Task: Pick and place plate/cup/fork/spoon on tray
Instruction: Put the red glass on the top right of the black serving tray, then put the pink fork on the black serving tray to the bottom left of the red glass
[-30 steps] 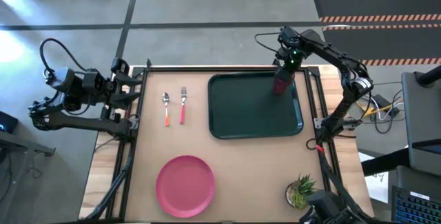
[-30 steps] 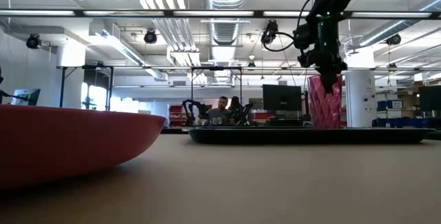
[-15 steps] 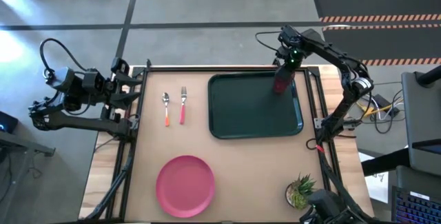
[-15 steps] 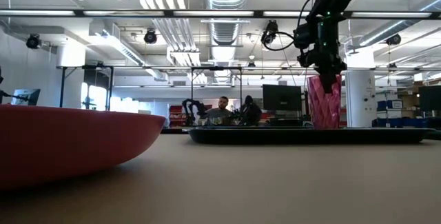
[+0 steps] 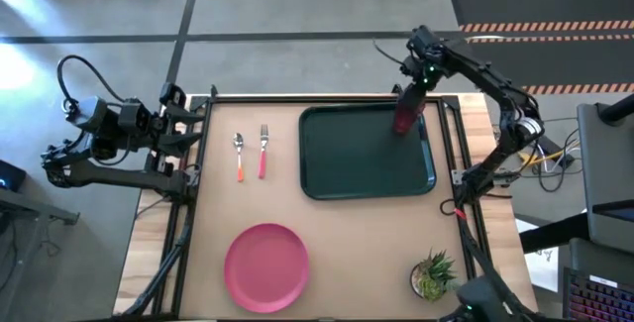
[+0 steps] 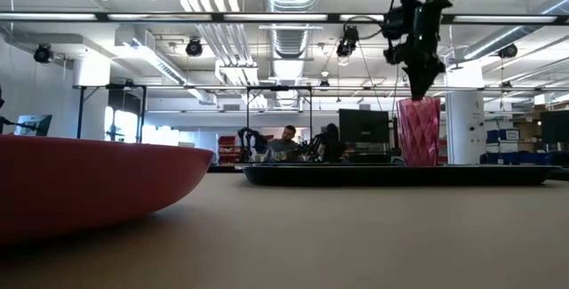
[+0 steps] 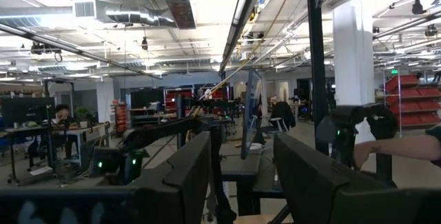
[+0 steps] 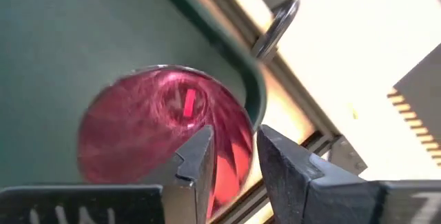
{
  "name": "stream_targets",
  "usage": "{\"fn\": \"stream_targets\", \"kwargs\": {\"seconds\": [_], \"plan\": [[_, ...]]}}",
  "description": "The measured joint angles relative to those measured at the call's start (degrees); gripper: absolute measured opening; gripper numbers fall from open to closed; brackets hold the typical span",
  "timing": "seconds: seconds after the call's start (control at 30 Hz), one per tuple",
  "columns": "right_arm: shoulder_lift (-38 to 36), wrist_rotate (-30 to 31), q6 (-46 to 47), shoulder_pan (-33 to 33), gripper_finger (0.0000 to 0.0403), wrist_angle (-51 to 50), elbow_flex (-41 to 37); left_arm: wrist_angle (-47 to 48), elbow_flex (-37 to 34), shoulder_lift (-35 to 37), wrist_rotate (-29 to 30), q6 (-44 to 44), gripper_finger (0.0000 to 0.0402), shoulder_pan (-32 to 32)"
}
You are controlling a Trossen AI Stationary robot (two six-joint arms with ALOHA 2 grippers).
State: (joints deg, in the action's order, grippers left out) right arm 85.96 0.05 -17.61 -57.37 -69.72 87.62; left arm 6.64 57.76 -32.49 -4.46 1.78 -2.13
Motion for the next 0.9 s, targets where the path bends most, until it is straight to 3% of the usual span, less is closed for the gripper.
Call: {"fn": "stream_targets", "kwargs": {"seconds": [0.17, 0.37, 0.53, 0.63, 0.77, 0.9], "plan": [[-2.92, -3.35, 1.32, 0.37, 0.0105, -0.01, 5.49, 1.51, 0.0, 0.0, 0.01, 0.02, 0.0144, 0.0], [-6.46, -13.04, 5.14, 2.56, 0.0095, 0.21, 13.44, 7.68, 0.0, -0.64, 1.7, -2.03, 0.0144, 0.05], [-9.5, -21.7, 8.7, 6.77, 0.0091, 2.44, 18.94, 22.25, -0.04, -2.89, 15.79, -11.19, 0.0144, -0.02], [-10.89, -22.95, 10.67, 10.65, 0.0092, 4.99, 21.52, 30.08, -0.04, -5.85, 23.19, -18.23, 0.0144, -0.02], [-11.92, -22.8, 11.7, 16.33, 0.0097, 6.23, 24.06, 37.36, -0.04, -11.25, 28.73, -23.49, 0.0144, -0.02], [-12.14, -22.62, 12.56, 21.45, 0.0102, 7.04, 24.75, 38.37, -0.22, -17.56, 31.25, -24.14, 0.0144, -0.17]]}}
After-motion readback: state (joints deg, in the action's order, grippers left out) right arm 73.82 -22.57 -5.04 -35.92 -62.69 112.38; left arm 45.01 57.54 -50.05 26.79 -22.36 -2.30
